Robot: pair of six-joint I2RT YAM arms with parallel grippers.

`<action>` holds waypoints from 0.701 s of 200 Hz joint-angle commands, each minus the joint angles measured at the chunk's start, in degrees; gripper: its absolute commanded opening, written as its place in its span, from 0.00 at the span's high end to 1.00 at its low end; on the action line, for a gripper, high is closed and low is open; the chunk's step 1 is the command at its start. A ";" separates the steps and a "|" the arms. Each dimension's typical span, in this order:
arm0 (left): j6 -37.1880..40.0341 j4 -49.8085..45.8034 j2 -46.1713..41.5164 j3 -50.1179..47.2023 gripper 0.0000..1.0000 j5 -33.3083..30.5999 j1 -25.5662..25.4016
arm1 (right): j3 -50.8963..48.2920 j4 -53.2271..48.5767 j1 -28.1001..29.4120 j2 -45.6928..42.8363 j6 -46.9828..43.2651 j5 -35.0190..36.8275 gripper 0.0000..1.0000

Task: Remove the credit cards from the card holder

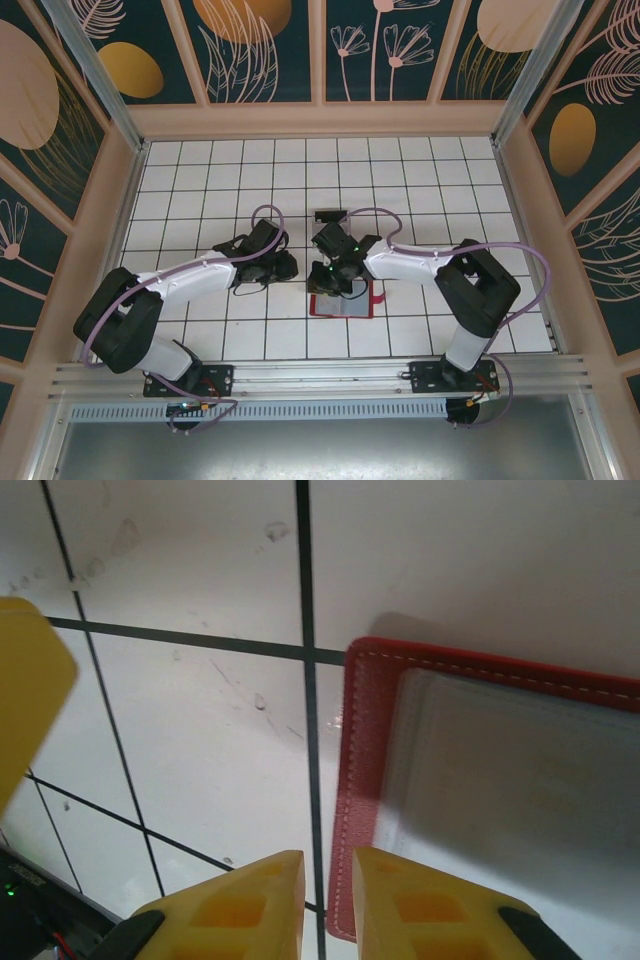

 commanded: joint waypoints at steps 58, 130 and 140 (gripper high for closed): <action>1.41 -0.80 -0.12 1.49 0.75 0.94 0.43 | -2.24 -0.67 0.96 1.45 0.81 1.65 0.73; 2.11 -1.76 0.89 3.04 0.75 3.21 0.44 | -2.93 -5.77 1.03 -2.27 1.37 6.75 0.60; 2.15 -1.81 1.27 3.36 0.75 3.52 0.44 | -2.96 -6.52 1.03 -2.73 1.45 7.53 0.60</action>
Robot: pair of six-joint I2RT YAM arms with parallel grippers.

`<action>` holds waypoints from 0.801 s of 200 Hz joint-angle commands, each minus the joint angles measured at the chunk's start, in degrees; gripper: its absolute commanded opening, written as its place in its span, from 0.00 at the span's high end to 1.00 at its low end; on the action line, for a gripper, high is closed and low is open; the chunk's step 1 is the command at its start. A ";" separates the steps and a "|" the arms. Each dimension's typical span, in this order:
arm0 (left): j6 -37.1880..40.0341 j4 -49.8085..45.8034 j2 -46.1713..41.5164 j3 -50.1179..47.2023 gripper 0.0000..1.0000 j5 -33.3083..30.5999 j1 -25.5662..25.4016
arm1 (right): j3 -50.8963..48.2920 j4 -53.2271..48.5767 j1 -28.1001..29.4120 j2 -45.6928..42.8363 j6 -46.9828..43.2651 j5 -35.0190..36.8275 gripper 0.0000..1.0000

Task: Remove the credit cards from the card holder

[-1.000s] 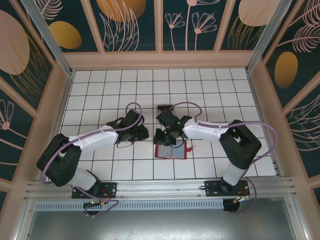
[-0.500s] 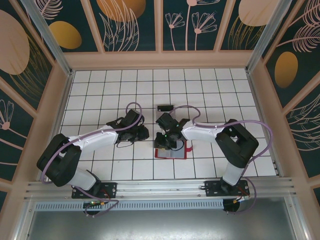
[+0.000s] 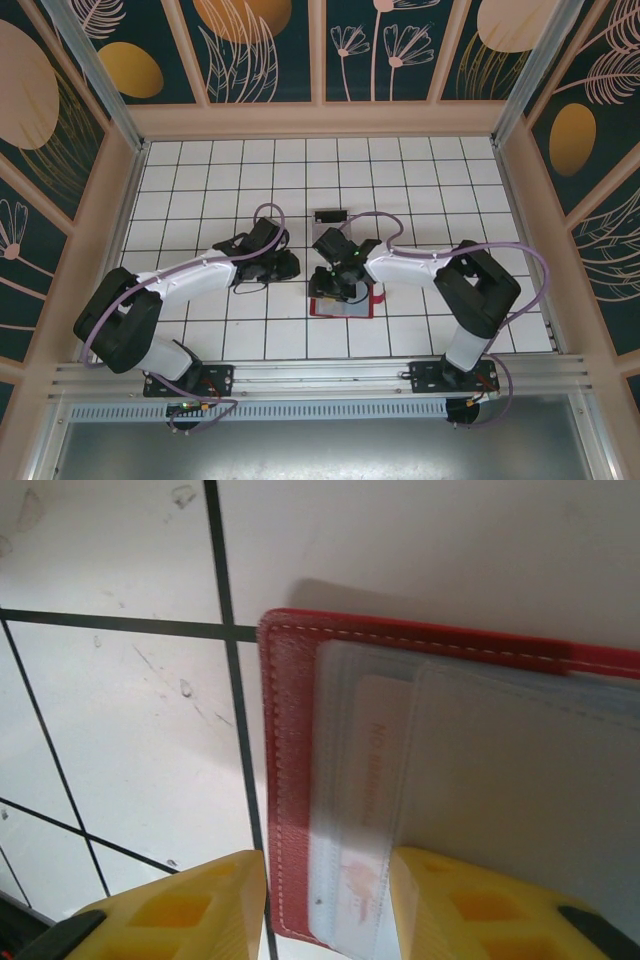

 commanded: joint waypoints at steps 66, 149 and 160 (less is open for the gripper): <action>1.34 -1.25 2.35 3.09 0.75 2.48 0.38 | -0.35 -12.43 0.63 -2.70 1.83 11.30 0.59; 1.74 -1.43 2.68 3.52 0.75 2.75 0.35 | 7.59 -26.36 4.07 1.72 2.82 23.21 0.58; 1.91 -1.51 2.80 3.61 0.75 2.73 0.44 | 8.87 -28.17 4.76 2.44 3.05 24.76 0.57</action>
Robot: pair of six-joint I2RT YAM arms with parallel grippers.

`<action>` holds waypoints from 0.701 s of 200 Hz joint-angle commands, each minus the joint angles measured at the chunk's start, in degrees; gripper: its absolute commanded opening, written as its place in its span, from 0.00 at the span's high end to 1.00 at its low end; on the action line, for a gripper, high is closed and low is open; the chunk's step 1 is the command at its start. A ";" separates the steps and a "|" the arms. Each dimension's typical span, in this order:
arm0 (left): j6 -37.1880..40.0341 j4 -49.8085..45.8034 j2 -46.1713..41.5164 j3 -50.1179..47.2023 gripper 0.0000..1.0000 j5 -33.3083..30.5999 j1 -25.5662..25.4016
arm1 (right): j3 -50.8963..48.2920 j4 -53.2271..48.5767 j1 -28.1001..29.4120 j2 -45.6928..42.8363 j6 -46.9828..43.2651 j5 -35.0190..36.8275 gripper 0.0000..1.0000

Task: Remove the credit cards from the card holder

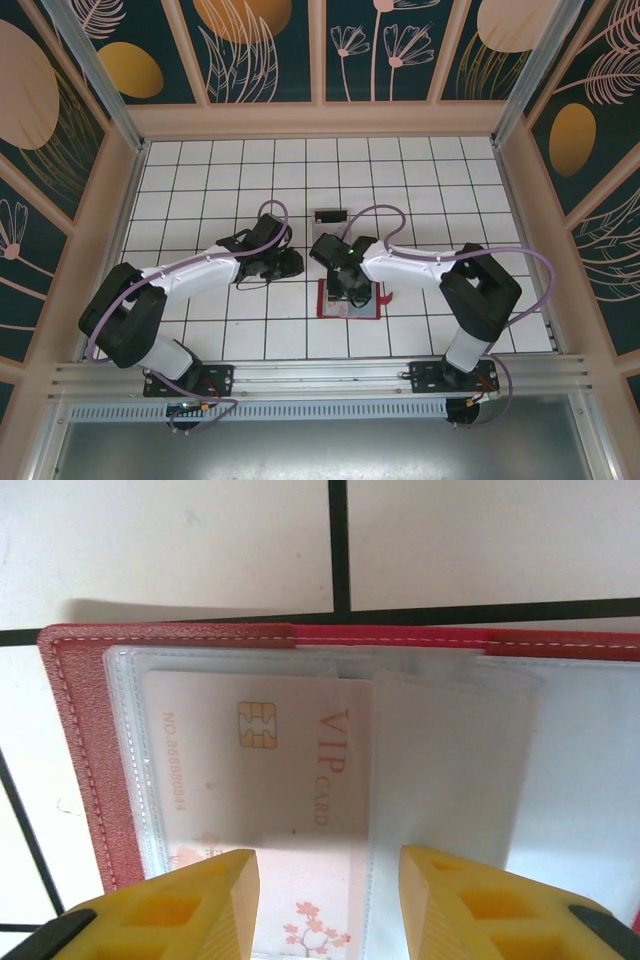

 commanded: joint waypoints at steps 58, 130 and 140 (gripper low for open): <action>1.86 -1.45 1.73 2.38 0.75 1.58 0.42 | 6.22 -15.16 2.88 5.20 3.20 12.60 0.55; 4.31 -3.68 4.21 5.45 0.76 3.79 -0.41 | 4.99 -22.03 2.58 2.59 5.88 17.86 0.52; 4.75 -4.57 4.85 6.37 0.76 3.63 -1.27 | 4.25 -22.65 2.23 2.05 6.13 18.33 0.52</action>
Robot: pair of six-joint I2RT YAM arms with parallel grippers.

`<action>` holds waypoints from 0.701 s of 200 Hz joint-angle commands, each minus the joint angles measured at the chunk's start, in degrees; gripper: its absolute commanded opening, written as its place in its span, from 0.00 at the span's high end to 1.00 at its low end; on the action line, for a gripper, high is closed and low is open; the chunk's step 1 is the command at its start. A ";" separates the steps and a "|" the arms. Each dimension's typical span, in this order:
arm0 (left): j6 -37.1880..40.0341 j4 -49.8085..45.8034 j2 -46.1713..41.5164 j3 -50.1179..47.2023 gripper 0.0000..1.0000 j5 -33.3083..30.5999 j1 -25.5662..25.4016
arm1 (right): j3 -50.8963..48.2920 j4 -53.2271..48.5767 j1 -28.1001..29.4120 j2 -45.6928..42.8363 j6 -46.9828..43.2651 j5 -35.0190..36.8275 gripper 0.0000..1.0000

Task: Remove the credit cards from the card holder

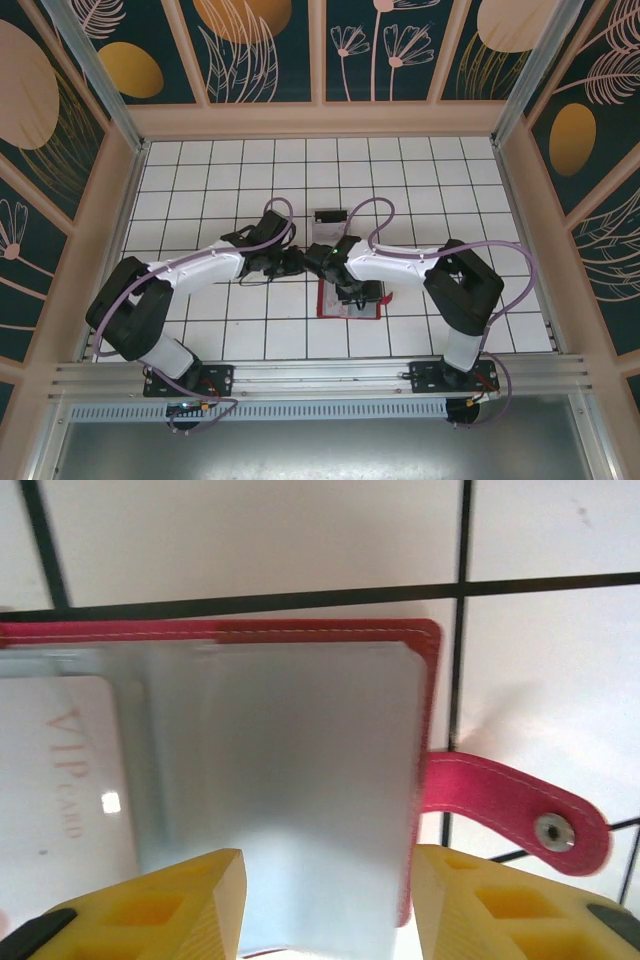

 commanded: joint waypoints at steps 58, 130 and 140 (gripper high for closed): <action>2.25 -3.81 5.80 6.98 0.76 2.40 -6.97 | -5.17 2.57 -5.13 -8.83 -1.40 -0.97 0.57; -1.67 1.80 7.96 4.99 0.81 7.00 -9.69 | -23.48 40.84 -14.51 -23.47 -5.88 -33.79 0.68; -1.71 1.94 7.95 4.93 0.84 7.24 -9.74 | -24.82 42.98 -15.11 -23.64 -5.94 -35.87 0.69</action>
